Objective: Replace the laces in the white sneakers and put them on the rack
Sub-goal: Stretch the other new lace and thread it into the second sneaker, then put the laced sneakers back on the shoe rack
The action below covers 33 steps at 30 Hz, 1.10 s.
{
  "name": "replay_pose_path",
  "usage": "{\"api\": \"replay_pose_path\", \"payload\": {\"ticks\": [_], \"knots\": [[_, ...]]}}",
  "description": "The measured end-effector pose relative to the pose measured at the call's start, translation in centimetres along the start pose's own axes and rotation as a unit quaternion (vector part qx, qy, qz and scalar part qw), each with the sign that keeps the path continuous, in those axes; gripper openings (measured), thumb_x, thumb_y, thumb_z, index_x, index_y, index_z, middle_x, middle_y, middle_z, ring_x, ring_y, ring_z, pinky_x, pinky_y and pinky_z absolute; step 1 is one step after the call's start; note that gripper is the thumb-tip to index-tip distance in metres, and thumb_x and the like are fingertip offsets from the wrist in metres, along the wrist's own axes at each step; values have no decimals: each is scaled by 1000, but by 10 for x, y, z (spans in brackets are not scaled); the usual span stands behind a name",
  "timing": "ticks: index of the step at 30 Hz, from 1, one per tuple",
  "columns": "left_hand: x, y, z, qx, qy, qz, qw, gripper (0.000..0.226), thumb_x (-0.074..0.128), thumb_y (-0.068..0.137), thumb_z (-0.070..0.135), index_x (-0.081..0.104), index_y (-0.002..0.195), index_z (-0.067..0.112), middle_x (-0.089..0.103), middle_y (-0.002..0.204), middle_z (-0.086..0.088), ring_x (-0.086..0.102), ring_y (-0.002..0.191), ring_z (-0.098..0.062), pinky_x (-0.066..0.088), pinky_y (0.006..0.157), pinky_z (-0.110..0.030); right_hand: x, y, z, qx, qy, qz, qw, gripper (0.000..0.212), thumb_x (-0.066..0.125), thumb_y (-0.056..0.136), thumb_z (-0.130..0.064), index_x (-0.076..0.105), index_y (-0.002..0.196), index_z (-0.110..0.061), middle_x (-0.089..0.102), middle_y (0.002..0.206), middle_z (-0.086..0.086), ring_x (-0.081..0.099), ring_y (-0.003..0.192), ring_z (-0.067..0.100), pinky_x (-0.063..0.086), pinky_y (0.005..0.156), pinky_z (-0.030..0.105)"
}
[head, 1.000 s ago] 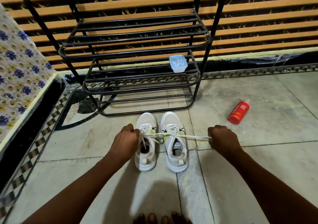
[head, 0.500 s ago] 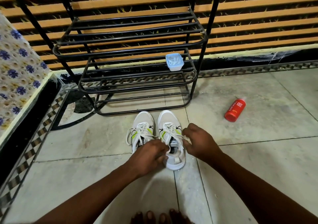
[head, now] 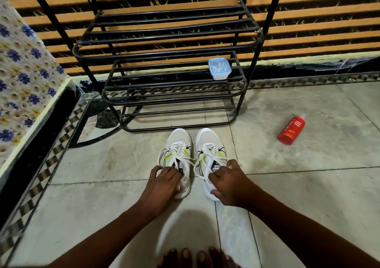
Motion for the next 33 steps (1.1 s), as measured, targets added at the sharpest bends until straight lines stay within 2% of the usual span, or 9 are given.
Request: {"api": "replay_pose_path", "payload": {"ticks": [2, 4, 7, 12, 15, 19, 22, 28, 33], "knots": [[-7, 3, 2, 13, -29, 24, 999, 28, 52, 71, 22, 60, 97, 23, 61, 91, 8, 64, 89, -18, 33, 94, -36, 2, 1, -4, 0, -30, -2, 1000, 27, 73, 71, -40, 60, 78, -16, 61, 66, 0, 60, 67, 26, 44, 74, 41], [-12, 8, 3, 18, -57, 19, 998, 30, 40, 72, 23, 62, 93, 22, 61, 85, 9, 65, 83, -18, 33, 93, -33, -2, 4, -4, 4, -43, 17, 999, 23, 74, 70, -33, 60, 76, -15, 60, 62, 2, 59, 62, 27, 44, 75, 40], [-26, 14, 0, 15, -97, 25, 995, 24, 48, 78, 20, 59, 99, 22, 61, 89, 5, 63, 86, -22, 34, 86, -31, -15, 13, 10, 25, -35, 39, 998, 21, 77, 65, -24, 60, 73, -15, 59, 58, 6, 59, 56, 28, 48, 72, 41], [-63, 23, 0, 23, -130, 31, 991, 34, 47, 84, 34, 63, 110, 19, 64, 100, 3, 57, 94, -21, 34, 81, -32, -61, 29, 25, 41, 21, 42, 998, 40, 92, 47, -24, 57, 65, -16, 60, 56, 1, 59, 51, 28, 49, 57, 35], [-96, 23, 1, 36, -144, 42, 988, 36, 42, 85, 36, 63, 106, 16, 63, 98, 2, 56, 93, -23, 37, 80, -34, -94, 30, 24, 42, 40, 37, 998, 36, 90, 55, -27, 58, 68, -15, 60, 57, 2, 60, 51, 29, 47, 57, 33], [-149, 26, 2, 80, -124, 41, 988, 28, 42, 84, 36, 58, 99, 18, 60, 95, 1, 52, 86, -24, 31, 71, -31, -137, 29, 41, 82, 146, -9, 986, 23, 72, 83, -32, 57, 86, -16, 64, 74, 4, 59, 70, 28, 44, 59, 36], [-193, 27, 0, 98, -134, 42, 985, 17, 44, 83, 35, 50, 93, 22, 55, 92, 5, 47, 81, -18, 28, 67, -27, -185, 29, 51, 96, 207, 3, 973, 26, 76, 85, -35, 57, 84, -17, 55, 61, -3, 53, 60, 19, 47, 57, 41], [-273, 19, 3, 113, -127, 93, 981, 26, 40, 89, 40, 49, 96, 17, 50, 92, 11, 48, 80, -12, 42, 64, -33, -278, 28, 46, 69, 149, 28, 986, 35, 77, 86, -38, 49, 76, -19, 46, 53, -6, 39, 49, 10, 46, 53, 39], [-326, 10, 17, 150, -33, 142, 978, 15, 58, 90, 29, 57, 98, 17, 56, 90, 8, 48, 78, -10, 29, 63, -20, -349, 19, 43, 40, 138, 103, 984, 37, 81, 81, -37, 52, 68, -19, 44, 47, -4, 41, 46, 11, 42, 47, 37]]}}
Point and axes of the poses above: each hand's wrist, its own y-axis towards the middle knuckle, its own x-axis out of the palm, z = x × y, the point moved 6 cm from there along y, towards the middle knuckle
